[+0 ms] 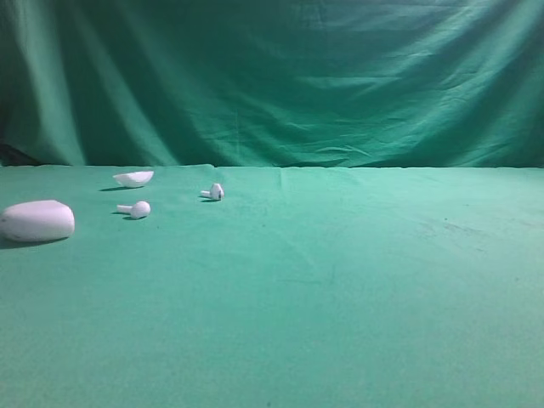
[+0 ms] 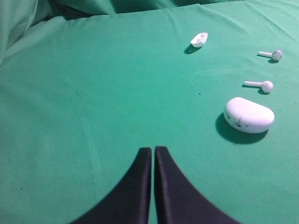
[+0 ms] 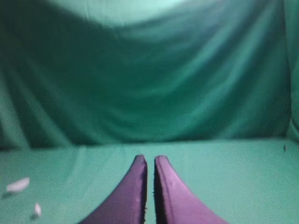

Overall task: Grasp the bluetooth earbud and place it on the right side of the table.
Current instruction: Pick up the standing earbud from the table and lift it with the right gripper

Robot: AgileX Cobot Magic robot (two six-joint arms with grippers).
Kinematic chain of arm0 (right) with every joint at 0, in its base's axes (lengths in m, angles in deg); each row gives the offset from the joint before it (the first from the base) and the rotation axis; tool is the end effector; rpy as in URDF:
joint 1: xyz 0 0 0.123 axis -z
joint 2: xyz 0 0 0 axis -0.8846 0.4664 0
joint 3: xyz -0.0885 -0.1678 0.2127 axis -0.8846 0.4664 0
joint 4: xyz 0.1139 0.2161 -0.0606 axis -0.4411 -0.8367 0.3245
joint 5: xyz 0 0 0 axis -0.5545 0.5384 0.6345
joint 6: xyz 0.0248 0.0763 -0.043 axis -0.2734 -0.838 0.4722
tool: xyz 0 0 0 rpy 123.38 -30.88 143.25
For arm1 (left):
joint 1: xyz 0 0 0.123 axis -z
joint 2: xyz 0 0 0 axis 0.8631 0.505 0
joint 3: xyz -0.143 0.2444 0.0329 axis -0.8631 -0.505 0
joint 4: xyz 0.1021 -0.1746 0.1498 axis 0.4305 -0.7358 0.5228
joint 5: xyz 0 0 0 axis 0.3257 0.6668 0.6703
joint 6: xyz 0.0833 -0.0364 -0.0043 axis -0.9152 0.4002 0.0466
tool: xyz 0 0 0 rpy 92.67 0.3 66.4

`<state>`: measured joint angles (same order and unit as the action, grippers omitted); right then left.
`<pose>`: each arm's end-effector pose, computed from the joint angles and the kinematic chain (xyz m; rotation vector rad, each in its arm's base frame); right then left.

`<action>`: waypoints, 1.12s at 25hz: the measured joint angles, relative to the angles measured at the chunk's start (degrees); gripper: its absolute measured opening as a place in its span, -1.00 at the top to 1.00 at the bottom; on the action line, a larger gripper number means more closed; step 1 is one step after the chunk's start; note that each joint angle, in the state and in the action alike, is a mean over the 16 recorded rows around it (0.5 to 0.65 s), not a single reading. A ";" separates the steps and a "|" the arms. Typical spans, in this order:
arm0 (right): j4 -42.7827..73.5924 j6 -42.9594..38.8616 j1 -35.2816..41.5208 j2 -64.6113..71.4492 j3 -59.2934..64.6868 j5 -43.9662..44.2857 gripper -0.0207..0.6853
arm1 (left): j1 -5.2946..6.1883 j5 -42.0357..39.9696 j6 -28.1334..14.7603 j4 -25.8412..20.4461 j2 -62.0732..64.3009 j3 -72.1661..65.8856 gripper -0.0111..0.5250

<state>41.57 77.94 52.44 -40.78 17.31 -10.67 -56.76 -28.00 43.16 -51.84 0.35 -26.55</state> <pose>0.0557 0.0097 0.2055 -0.1014 1.5284 0.1664 0.0527 -0.0028 0.1749 0.1176 1.8424 0.0181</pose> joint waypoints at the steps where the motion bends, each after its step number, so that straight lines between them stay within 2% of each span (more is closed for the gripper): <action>1: -0.18 0.09 0.00 0.30 -0.69 -1.34 0.81 | 0.00 0.00 0.00 0.00 0.00 0.00 0.96; 4: -0.70 0.45 0.00 2.39 -4.19 -2.47 0.81 | 0.00 0.00 0.00 0.00 0.00 0.00 0.96; 7: -1.00 1.02 0.00 6.55 -9.32 0.44 0.81 | 0.00 0.00 0.00 0.00 0.00 0.00 0.96; 13: -1.05 3.20 0.00 20.27 -21.67 14.35 0.81 | 0.00 0.00 0.00 0.00 0.00 0.00 0.96; 19: -1.84 7.79 -0.64 39.94 -35.42 28.44 0.81 | 0.00 0.00 0.00 0.00 0.00 0.00 0.96; 28: -3.21 14.04 -7.95 71.46 -58.08 42.64 0.81 | 0.00 0.00 0.00 0.00 0.00 0.00 0.96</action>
<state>38.36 91.98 44.50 30.68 -40.77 31.96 -56.76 -28.00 43.16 -51.84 0.35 -26.55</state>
